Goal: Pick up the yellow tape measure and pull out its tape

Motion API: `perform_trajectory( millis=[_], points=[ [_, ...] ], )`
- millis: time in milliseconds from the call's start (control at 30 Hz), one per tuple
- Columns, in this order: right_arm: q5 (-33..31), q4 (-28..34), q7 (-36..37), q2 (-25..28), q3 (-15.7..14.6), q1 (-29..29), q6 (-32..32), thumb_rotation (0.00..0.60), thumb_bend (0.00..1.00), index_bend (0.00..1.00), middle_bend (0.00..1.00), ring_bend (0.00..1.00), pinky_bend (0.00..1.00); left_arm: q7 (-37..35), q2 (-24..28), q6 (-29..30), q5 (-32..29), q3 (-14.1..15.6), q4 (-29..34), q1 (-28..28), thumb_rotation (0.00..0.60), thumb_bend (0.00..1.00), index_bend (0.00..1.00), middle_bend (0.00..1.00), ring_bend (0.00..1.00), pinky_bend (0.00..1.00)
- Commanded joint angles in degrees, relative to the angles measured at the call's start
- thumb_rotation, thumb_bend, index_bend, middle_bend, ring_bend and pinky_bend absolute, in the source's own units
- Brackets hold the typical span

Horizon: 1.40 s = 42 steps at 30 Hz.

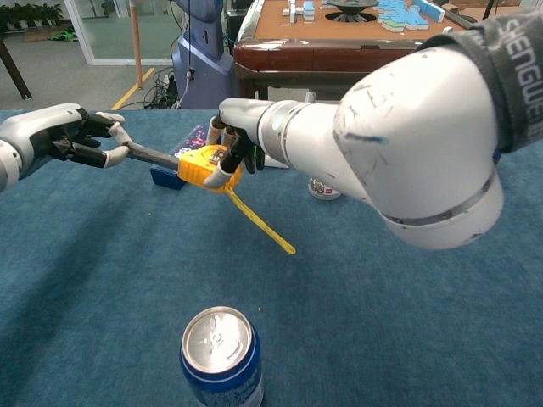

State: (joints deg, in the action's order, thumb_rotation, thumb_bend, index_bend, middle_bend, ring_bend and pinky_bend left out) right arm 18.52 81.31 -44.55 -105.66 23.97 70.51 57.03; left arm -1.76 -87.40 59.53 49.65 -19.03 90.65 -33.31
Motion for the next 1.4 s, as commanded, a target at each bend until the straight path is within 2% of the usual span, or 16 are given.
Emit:
perform_trajectory(
  millis=[33,333,800,1167,1400],
  points=[
    [0.57,1.42,0.4,1.65,-0.95,-0.84,-0.48,0.6,0.74,0.7,0.67,0.62,0.43,-0.54,0.42,0.5,0.69,0.46,0.09,0.67,0.6,0.52,0.54,0.01,0.0,0.0],
    [3.74,9.17,2.5,9.56,-5.31,-4.89,-1.87,0.6,0.74,0.71,0.67,0.62,0.43,-2.79,1.55,2.92,4.52,1.65,0.38,3.08,0.6,0.52,0.53,0.02,0.0,0.0],
    [17.32,24.11,10.73,23.88,-14.12,-16.22,2.52,0.6,0.74,0.71,0.68,0.63,0.43,-3.41,3.4,5.65,9.08,3.14,3.39,5.37,0.6,0.52,0.51,0.02,0.0,0.0],
    [27.52,28.99,19.2,32.07,-20.13,-25.62,5.2,0.6,0.74,0.71,0.68,0.63,0.43,-4.39,5.66,6.34,10.09,4.01,4.05,7.34,0.6,0.52,0.5,0.02,0.0,0.0],
    [30.78,29.99,21.57,34.89,-21.15,-28.58,5.89,0.6,0.74,0.71,0.68,0.63,0.43,-4.99,6.45,6.2,10.24,3.93,3.96,7.86,0.6,0.52,0.5,0.02,0.0,0.0]
  ],
)
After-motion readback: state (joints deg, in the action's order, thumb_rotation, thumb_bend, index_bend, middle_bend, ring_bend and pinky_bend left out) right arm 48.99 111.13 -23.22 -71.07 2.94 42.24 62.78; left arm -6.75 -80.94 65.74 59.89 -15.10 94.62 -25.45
